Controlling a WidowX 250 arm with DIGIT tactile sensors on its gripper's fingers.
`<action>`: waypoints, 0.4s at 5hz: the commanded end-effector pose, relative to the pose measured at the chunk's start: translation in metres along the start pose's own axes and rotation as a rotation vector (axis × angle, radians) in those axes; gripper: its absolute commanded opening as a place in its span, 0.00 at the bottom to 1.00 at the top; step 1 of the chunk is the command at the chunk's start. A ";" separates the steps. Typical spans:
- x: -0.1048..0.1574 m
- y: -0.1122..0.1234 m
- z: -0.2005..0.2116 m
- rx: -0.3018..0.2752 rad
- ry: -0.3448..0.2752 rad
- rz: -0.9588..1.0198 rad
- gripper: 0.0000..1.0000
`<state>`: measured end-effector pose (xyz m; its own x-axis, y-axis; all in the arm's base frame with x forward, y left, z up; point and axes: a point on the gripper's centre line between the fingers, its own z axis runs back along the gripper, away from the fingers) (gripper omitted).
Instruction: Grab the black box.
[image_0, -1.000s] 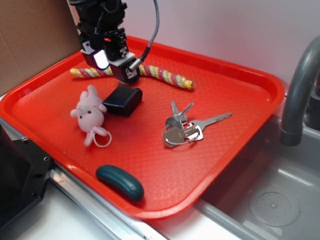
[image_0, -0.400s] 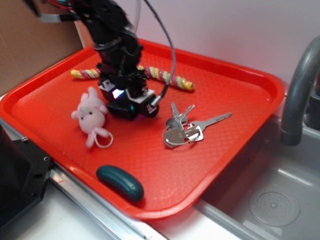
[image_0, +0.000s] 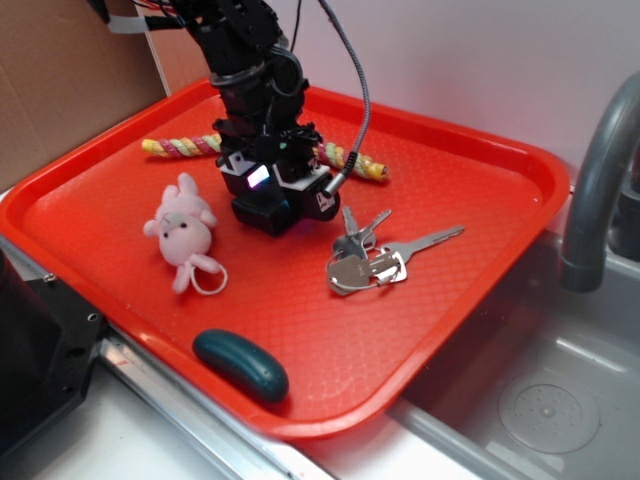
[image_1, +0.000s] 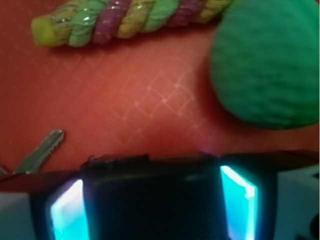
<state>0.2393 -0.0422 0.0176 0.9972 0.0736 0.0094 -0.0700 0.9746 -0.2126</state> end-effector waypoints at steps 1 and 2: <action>0.017 -0.004 0.062 0.087 0.117 -0.390 0.00; 0.006 0.011 0.119 0.222 -0.014 -0.468 0.00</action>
<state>0.2380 -0.0073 0.1170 0.9264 -0.3757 0.0240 0.3758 0.9267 0.0015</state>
